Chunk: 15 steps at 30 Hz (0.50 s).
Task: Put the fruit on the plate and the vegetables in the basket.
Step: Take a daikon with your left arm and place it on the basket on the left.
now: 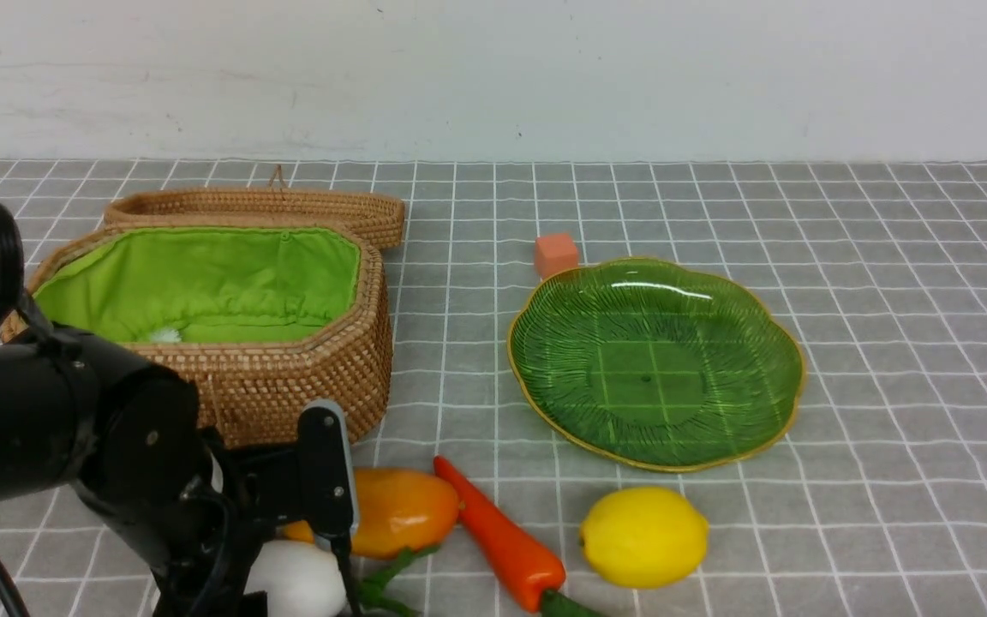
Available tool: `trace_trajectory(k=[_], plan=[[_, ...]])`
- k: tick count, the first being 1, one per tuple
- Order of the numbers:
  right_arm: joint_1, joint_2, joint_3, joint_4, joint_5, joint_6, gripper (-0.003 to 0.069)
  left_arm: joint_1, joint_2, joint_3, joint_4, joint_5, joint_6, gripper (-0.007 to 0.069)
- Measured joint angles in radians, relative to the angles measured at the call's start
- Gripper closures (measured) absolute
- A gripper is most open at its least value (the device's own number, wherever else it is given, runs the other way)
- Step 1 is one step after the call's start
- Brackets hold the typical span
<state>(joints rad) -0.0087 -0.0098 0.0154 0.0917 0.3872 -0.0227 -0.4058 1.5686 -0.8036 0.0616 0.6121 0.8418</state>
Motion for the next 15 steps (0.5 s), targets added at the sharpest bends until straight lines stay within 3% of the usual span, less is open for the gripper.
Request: trace_trajectory(k=[7,15], plan=[[0.0,0.0,0.0,0.0,0.0,0.0,0.0421,0.0,-0.018,0.0,0.001,0.027,-0.001,0.0097],[0.0,0.0,0.0,0.0,0.0,0.0,0.0421,0.0,-0.216,0.0,0.072,0.149,-0.045,0.0097]])
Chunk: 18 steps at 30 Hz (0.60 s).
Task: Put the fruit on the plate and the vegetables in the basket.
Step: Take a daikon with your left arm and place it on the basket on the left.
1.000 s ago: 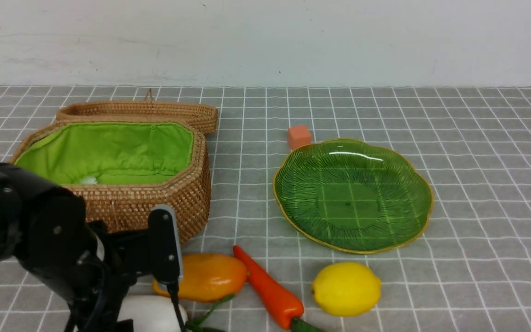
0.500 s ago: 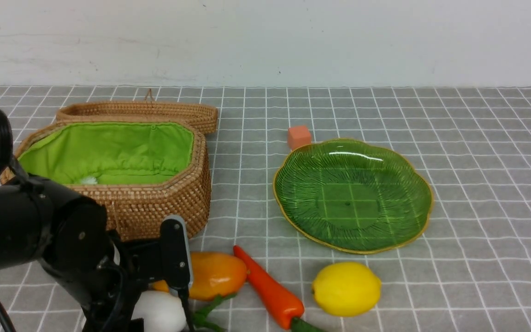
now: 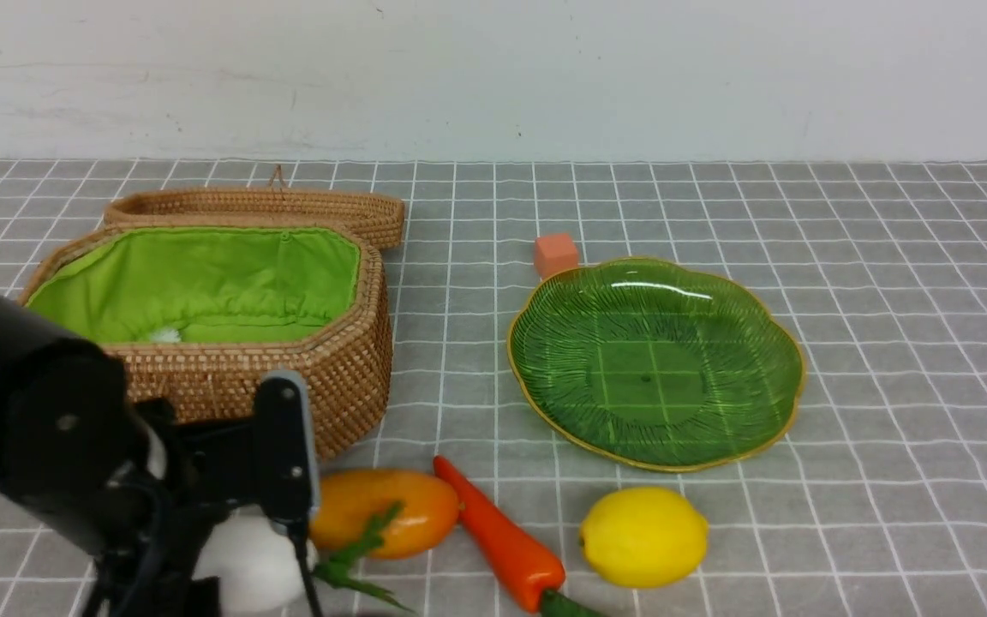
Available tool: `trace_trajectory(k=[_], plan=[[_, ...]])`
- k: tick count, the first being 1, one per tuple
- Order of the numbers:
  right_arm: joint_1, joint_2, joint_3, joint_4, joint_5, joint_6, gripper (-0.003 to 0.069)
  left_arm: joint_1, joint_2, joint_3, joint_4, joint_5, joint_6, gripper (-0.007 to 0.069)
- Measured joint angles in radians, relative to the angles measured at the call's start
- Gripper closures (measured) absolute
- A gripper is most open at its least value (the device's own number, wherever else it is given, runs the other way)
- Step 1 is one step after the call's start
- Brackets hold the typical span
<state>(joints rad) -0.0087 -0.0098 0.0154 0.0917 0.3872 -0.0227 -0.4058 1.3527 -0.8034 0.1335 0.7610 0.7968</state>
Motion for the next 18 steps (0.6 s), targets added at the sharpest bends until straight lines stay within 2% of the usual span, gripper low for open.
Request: trace_trajectory(k=[3,6,8,10,13,18], plan=[[0.0,0.0,0.0,0.0,0.0,0.0,0.0421,0.002,-0.091,0.0,0.064,0.007,-0.046,0.0097],[0.0,0.0,0.0,0.0,0.0,0.0,0.0421,0.035,-0.149,-0.016,0.091,-0.052,-0.079,0.0097],[0.0,0.0,0.0,0.0,0.0,0.0,0.0421,0.121,-0.16,-0.087,0.091,-0.165,-0.099,0.0097],[0.0,0.0,0.0,0.0,0.0,0.0,0.0421,0.166,-0.149,-0.128,0.091,-0.204,-0.1,0.0097],[0.0,0.0,0.0,0.0,0.0,0.0,0.0421,0.257,-0.071,-0.229,0.1,-0.343,-0.085,0.0097],[0.0,0.0,0.0,0.0,0.0,0.0,0.0421,0.276,0.077,-0.264,0.14,-0.526,-0.077,0.0097]])
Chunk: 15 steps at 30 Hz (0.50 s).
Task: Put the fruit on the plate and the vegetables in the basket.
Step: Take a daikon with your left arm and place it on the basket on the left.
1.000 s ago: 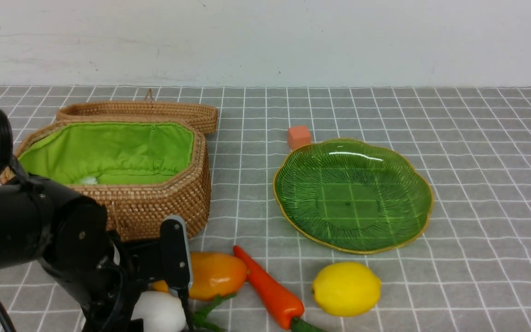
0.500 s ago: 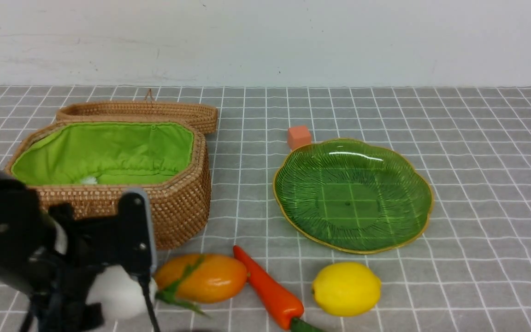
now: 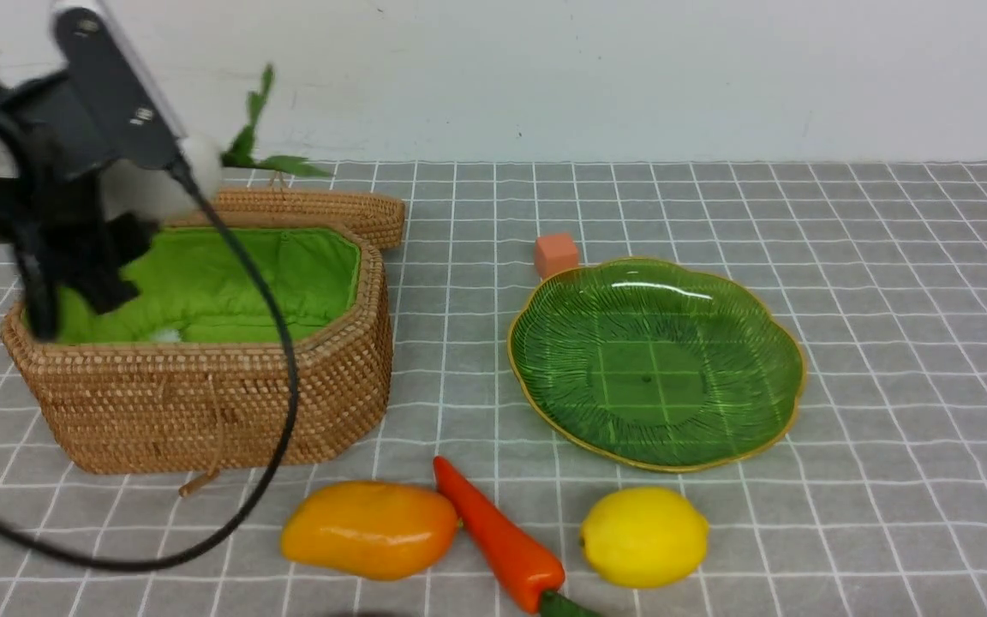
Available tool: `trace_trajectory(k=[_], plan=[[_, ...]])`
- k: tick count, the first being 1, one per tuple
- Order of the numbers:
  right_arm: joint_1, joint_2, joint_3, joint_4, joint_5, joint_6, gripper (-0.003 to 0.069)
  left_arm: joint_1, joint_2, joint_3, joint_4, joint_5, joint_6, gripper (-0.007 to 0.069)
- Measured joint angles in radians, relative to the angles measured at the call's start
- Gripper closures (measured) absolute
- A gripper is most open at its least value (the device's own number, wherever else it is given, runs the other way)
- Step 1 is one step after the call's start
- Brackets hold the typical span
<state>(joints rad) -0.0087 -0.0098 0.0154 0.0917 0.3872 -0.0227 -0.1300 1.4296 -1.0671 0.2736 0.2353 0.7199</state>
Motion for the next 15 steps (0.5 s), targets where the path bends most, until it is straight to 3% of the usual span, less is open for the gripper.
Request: trace_trajectory(k=[9,11,12,15], plan=[[0.0,0.0,0.0,0.0,0.0,0.0,0.0421,-0.001,0.09,0.0,0.021,0.02,-0.029,0.0097],[0.0,0.0,0.0,0.0,0.0,0.0,0.0421,-0.001,0.086,0.0,0.021,0.02,-0.032,0.0076],[0.0,0.0,0.0,0.0,0.0,0.0,0.0421,-0.001,0.079,0.0,0.017,0.029,-0.041,0.0018],[0.0,0.0,0.0,0.0,0.0,0.0,0.0421,-0.001,0.057,0.0,0.005,0.082,-0.05,-0.0035]])
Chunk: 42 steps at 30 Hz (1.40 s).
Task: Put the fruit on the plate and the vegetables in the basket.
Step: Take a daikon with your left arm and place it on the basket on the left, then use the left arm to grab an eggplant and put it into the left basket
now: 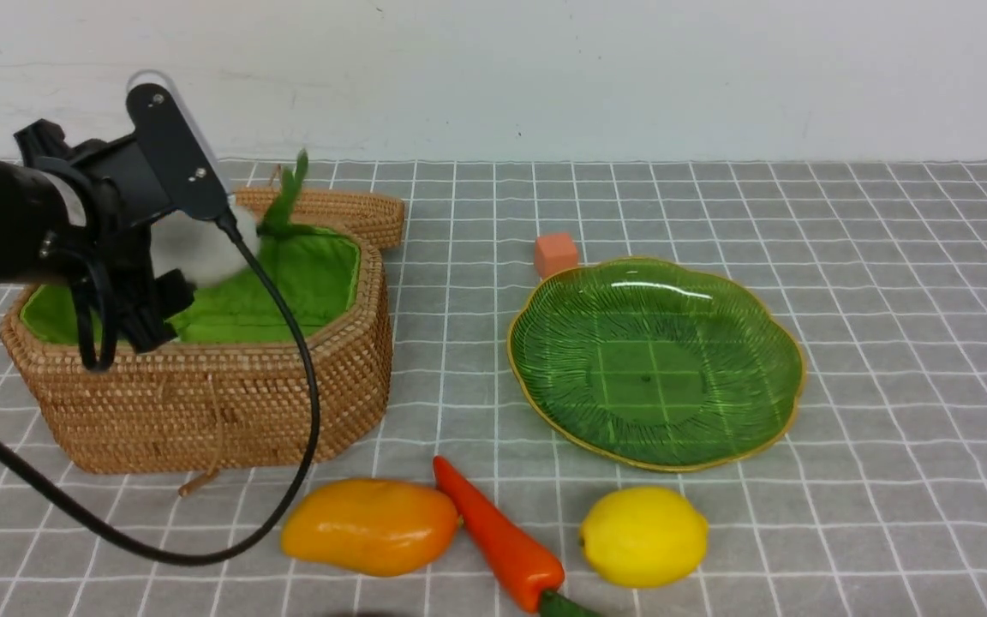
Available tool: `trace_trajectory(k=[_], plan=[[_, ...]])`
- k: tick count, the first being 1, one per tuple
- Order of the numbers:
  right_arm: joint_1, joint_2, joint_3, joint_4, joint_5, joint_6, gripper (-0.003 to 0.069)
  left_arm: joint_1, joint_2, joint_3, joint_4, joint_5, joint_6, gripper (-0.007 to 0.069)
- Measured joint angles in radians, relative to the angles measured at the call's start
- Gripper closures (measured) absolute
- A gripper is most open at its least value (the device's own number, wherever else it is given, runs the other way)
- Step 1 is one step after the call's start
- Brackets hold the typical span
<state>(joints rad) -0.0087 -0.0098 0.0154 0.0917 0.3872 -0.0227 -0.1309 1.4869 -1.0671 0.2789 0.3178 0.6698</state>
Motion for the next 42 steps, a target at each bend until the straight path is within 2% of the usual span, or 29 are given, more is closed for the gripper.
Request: trace_trajectory(k=[4,8,9,13,16,20,25,28,31,35,39,42], plan=[[0.0,0.0,0.0,0.0,0.0,0.0,0.042,0.0,-0.057,0.022,-0.018,0.092,0.005,-0.0039],[0.0,0.0,0.0,0.0,0.0,0.0,0.042,-0.033,-0.131,0.096,-0.063,0.136,0.076,-0.0014],[0.0,0.0,0.0,0.0,0.0,0.0,0.042,-0.077,-0.169,0.133,-0.098,0.176,0.123,0.0004],[0.0,0.0,0.0,0.0,0.0,0.0,0.042,-0.177,-0.213,0.191,-0.206,0.329,0.155,0.0039],[0.0,0.0,0.0,0.001,0.0,0.0,0.042,-0.257,-0.211,0.282,-0.334,0.46,0.183,0.0063],[0.0,0.0,0.0,0.001,0.0,0.0,0.042,-0.309,-0.176,0.354,-0.395,0.457,0.205,0.0065],[0.0,0.0,0.0,0.0,0.0,0.0,0.042,-0.323,-0.082,0.366,-0.431,0.398,0.219,0.0065],[0.0,0.0,0.0,0.0,0.0,0.0,0.042,-0.323,-0.025,0.366,-0.44,0.371,0.22,0.0077],[0.0,0.0,0.0,0.0,0.0,0.0,0.042,-0.323,0.012,0.366,-0.443,0.36,0.22,0.0124],[0.0,0.0,0.0,0.001,0.0,0.0,0.042,-0.323,0.034,0.356,-0.433,0.396,0.22,0.0334],[0.0,0.0,0.0,0.001,0.0,0.0,0.042,-0.323,0.033,0.282,-0.326,0.504,0.139,0.0326],[0.0,0.0,0.0,0.001,0.0,0.0,0.042,-0.323,0.024,0.206,-0.195,0.616,0.046,0.0326]])
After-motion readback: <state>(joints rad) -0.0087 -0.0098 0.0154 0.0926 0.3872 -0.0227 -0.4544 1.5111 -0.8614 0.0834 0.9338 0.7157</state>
